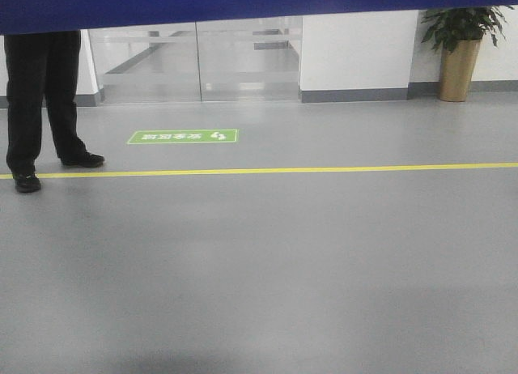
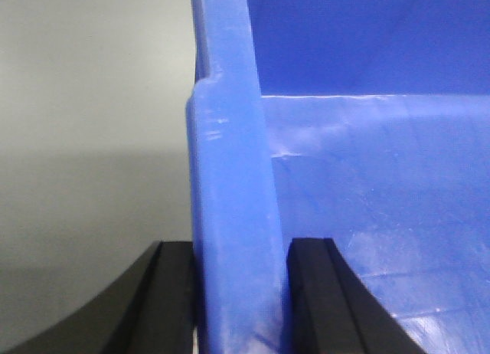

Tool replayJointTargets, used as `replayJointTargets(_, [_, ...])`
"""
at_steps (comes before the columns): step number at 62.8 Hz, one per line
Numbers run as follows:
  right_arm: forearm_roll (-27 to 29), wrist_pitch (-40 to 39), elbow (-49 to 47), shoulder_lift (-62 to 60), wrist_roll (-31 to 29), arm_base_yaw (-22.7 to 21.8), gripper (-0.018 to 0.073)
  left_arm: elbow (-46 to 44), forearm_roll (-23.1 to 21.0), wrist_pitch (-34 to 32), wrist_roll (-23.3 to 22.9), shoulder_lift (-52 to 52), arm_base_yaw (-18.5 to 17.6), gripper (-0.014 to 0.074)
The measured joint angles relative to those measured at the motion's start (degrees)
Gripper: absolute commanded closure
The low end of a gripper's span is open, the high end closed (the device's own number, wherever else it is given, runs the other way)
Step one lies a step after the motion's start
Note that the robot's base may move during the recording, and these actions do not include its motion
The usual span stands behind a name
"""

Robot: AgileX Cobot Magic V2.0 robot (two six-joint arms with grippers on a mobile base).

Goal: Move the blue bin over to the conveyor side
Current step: 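Hold the blue bin with both grippers while driving across the floor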

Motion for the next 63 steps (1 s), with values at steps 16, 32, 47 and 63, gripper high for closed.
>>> replayJointTargets(16, [0.0,0.0,0.0,0.0,0.0,0.0,0.0638,0.0,0.0,0.0,0.0,0.0,0.0,0.0616])
replayJointTargets(32, [0.0,0.0,0.0,0.0,0.0,0.0,0.0638,0.0,0.1,0.0,0.0,0.0,0.0,0.0616])
replayJointTargets(47, [0.0,0.0,0.0,0.0,0.0,0.0,0.0638,0.0,0.2,-0.2,0.0,0.0,0.0,0.0616])
replayJointTargets(63, [0.1,0.0,0.0,0.0,0.1,0.0,0.0638,0.0,0.2,-0.4,0.0,0.0,0.0,0.0616])
